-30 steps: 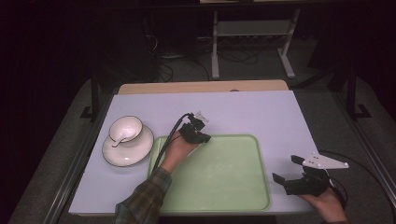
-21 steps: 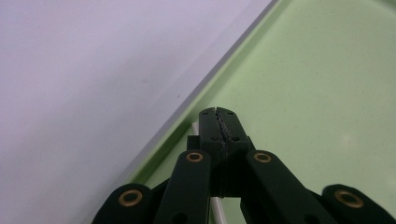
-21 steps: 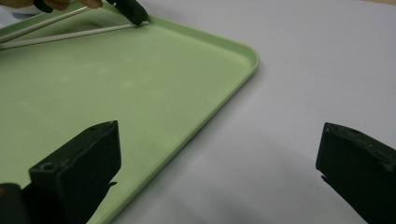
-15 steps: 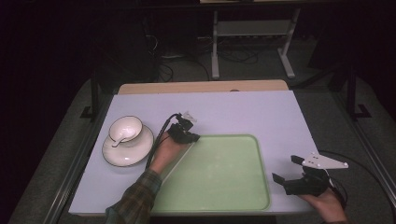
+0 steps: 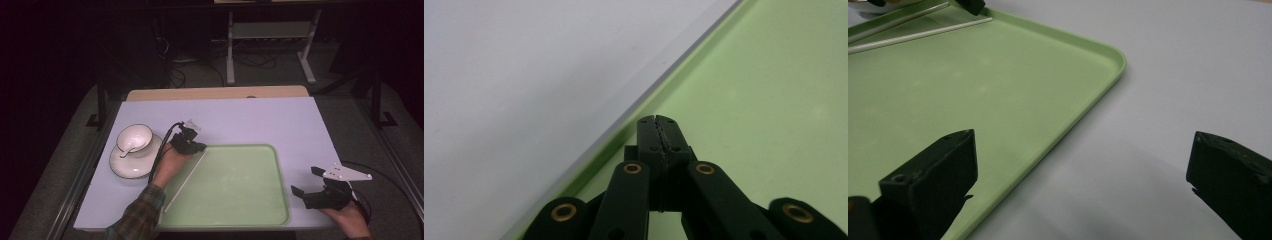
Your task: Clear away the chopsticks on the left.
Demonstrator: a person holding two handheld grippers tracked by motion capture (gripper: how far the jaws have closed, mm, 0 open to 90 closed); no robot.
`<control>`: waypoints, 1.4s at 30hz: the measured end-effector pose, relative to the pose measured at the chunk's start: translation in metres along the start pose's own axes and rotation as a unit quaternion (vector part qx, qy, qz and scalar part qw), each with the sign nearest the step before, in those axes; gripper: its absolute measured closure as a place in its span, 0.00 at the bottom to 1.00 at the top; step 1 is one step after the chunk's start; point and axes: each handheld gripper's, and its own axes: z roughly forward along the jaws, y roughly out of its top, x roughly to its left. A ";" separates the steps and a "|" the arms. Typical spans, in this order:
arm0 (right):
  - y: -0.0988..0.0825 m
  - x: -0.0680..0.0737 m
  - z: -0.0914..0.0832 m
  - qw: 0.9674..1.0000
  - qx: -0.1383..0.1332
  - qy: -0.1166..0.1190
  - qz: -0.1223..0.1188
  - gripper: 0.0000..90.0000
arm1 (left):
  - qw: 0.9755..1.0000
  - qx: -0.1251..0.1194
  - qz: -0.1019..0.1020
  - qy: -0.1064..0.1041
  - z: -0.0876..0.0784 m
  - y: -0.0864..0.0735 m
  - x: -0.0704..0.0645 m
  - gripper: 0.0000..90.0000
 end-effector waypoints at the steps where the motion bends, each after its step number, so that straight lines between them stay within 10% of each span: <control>1: 0.000 0.000 0.000 1.000 0.000 0.000 0.000 0.00 | 1.000 -0.001 0.002 -0.005 0.004 0.002 -0.004 1.00; 30: 0.000 -0.001 0.000 1.000 0.000 -0.001 0.000 0.00 | 0.999 0.016 -0.024 0.028 -0.012 -0.018 0.018 1.00; 42: -0.001 0.000 0.000 1.000 0.001 0.000 0.002 0.00 | 1.000 -0.019 -0.022 -0.008 -0.041 -0.045 -0.012 1.00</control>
